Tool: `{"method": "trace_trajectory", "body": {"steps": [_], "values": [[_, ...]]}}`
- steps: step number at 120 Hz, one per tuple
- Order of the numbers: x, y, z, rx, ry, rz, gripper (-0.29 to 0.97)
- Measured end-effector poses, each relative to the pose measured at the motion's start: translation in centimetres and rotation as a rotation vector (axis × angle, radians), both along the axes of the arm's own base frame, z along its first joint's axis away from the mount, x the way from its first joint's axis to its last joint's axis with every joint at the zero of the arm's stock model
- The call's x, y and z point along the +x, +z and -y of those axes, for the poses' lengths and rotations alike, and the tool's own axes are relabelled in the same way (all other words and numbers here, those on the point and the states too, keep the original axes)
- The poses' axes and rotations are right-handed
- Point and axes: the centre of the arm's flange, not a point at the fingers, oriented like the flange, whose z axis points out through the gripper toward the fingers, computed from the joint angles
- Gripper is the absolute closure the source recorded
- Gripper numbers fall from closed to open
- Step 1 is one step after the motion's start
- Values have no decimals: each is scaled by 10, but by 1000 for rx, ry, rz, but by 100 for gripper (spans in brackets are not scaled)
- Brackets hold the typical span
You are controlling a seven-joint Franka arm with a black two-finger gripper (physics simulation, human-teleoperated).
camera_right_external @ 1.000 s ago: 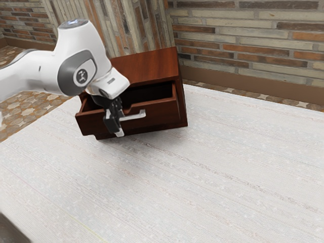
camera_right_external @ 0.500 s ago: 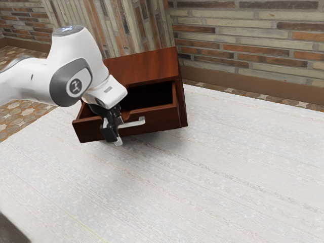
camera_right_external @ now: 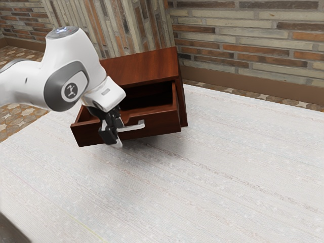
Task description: Pull the drawer handle with one arm to open the drawer
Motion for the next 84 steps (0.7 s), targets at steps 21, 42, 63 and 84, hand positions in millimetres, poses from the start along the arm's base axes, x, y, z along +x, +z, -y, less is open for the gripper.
{"method": "trace_trajectory", "body": {"steps": [21,42,63,84], "values": [[-3,15,1,8,2,29,19],[-13,52,11,22,-9,95,18],[-23,83,24,30,-27,146,14],[-25,89,24,29,-24,145,6]]}}
